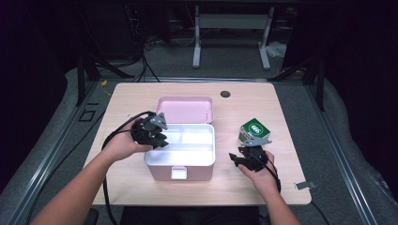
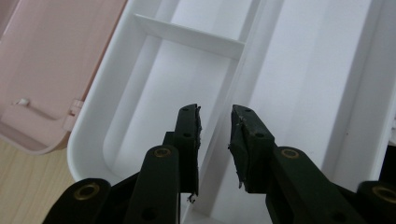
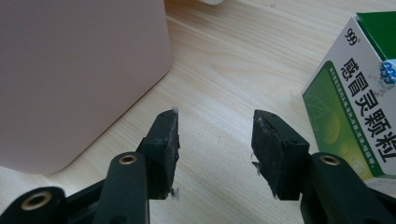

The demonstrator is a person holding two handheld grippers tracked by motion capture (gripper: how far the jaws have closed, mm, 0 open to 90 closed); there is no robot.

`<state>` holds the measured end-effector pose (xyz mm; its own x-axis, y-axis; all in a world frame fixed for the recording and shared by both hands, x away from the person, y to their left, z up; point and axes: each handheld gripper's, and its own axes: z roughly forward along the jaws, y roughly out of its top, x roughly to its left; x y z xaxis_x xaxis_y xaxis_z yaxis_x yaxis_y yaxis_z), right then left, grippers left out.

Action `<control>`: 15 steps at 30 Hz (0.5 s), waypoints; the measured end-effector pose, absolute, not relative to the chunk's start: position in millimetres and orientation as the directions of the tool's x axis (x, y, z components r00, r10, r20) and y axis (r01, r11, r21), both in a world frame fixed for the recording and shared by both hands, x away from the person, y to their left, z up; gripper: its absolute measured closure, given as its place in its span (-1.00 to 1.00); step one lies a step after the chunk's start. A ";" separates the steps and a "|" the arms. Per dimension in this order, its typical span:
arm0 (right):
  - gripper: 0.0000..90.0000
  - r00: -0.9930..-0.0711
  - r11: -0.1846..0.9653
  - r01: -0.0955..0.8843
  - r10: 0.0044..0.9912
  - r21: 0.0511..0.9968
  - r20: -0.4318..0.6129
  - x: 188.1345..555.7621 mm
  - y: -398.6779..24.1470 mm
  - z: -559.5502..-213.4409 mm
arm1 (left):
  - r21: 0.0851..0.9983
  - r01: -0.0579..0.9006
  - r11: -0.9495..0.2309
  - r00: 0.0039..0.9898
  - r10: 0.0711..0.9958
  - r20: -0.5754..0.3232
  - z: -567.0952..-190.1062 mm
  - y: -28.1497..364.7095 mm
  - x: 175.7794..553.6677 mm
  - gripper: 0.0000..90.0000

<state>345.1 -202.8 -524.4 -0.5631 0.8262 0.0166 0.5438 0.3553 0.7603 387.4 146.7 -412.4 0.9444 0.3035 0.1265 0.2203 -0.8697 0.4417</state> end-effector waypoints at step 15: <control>0.13 -0.567 0.358 0.544 0.824 0.759 0.018 345.5 -203.1 -525.1 | 0.259 0.142 -0.955 0.977 0.178 0.119 -410.7 108.2 398.2 0.79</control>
